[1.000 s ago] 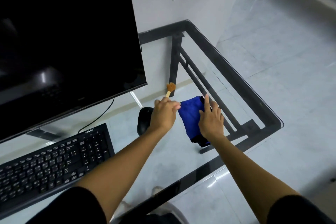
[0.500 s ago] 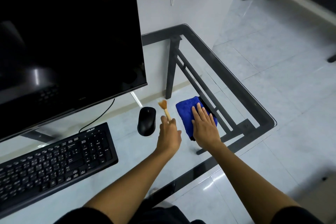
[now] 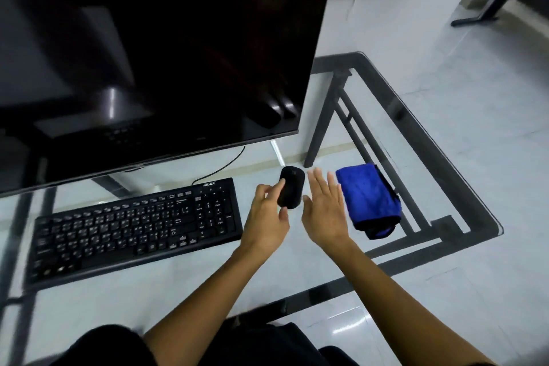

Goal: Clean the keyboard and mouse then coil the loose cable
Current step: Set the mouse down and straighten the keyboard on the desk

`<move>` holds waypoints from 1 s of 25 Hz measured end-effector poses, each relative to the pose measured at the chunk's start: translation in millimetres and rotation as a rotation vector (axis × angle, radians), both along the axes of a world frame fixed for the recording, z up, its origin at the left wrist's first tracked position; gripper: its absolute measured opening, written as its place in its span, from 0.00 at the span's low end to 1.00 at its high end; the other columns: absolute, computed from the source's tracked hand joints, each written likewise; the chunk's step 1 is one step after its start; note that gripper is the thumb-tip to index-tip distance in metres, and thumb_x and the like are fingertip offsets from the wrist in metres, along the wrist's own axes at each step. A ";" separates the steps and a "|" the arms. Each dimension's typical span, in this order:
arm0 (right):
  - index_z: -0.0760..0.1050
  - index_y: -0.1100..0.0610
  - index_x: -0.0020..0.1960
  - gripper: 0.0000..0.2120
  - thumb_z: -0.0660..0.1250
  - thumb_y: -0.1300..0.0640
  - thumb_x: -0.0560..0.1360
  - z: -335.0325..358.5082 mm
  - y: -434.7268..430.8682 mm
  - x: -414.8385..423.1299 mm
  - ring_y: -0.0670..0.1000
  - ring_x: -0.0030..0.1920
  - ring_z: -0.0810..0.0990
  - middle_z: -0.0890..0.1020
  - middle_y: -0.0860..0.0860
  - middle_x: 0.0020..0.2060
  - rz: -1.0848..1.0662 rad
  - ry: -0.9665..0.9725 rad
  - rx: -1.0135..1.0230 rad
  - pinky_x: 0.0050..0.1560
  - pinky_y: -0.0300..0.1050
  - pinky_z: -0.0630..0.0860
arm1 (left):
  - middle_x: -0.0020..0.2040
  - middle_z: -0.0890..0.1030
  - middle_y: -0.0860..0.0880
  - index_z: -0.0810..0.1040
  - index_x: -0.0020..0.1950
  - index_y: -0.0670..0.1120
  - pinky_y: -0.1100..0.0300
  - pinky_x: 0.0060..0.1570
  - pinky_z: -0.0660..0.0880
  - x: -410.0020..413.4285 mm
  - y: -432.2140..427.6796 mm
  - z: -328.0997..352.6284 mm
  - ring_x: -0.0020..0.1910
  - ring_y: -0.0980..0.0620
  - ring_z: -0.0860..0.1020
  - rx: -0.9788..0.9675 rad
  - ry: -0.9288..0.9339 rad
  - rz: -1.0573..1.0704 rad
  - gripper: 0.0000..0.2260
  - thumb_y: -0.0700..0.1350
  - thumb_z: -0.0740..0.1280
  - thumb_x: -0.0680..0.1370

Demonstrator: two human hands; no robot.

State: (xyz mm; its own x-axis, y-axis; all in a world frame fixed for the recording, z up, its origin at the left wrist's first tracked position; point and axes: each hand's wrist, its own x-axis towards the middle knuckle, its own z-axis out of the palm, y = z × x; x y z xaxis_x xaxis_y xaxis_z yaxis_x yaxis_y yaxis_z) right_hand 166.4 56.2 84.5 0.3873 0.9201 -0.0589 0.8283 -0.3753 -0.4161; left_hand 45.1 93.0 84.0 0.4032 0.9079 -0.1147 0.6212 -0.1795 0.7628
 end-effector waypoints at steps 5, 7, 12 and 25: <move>0.50 0.56 0.77 0.26 0.53 0.56 0.81 0.7 20.8 -108.0 0.49 0.77 0.43 0.51 0.49 0.77 0.268 0.157 0.019 0.77 0.46 0.40 | 0.68 0.68 0.49 0.62 0.75 0.47 0.57 0.63 0.71 -146.3 7.8 8.8 0.64 0.50 0.72 0.119 0.030 0.219 0.25 0.38 0.63 0.78; 0.49 0.56 0.77 0.26 0.53 0.55 0.81 -4.5 26.0 -145.2 0.49 0.77 0.43 0.51 0.49 0.77 0.358 0.177 0.014 0.77 0.46 0.41 | 0.71 0.67 0.47 0.62 0.75 0.46 0.58 0.68 0.65 -207.2 3.8 4.3 0.70 0.49 0.67 0.125 0.096 0.337 0.25 0.39 0.62 0.79; 0.39 0.55 0.77 0.41 0.58 0.39 0.77 -31.9 23.0 -178.2 0.53 0.76 0.36 0.39 0.52 0.77 0.332 0.066 -0.177 0.75 0.50 0.38 | 0.76 0.58 0.45 0.54 0.77 0.43 0.52 0.73 0.60 -326.4 0.0 -18.3 0.75 0.46 0.58 -0.013 0.314 0.505 0.32 0.45 0.66 0.78; 0.61 0.42 0.73 0.36 0.74 0.50 0.69 -38.9 38.2 -179.2 0.63 0.65 0.60 0.59 0.60 0.70 0.035 0.157 -0.132 0.70 0.59 0.61 | 0.61 0.74 0.41 0.71 0.68 0.40 0.50 0.63 0.72 -375.6 27.2 -45.9 0.61 0.42 0.72 -0.058 0.202 0.643 0.23 0.45 0.70 0.75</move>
State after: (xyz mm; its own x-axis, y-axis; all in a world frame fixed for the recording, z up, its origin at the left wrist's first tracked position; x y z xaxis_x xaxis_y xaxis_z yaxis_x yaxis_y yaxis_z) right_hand -12.8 94.4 45.7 0.3319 0.9131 -0.2368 0.7706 -0.4073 -0.4901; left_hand -330.4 120.2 38.1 -0.2498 0.9500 -0.1873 0.7223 0.3117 0.6174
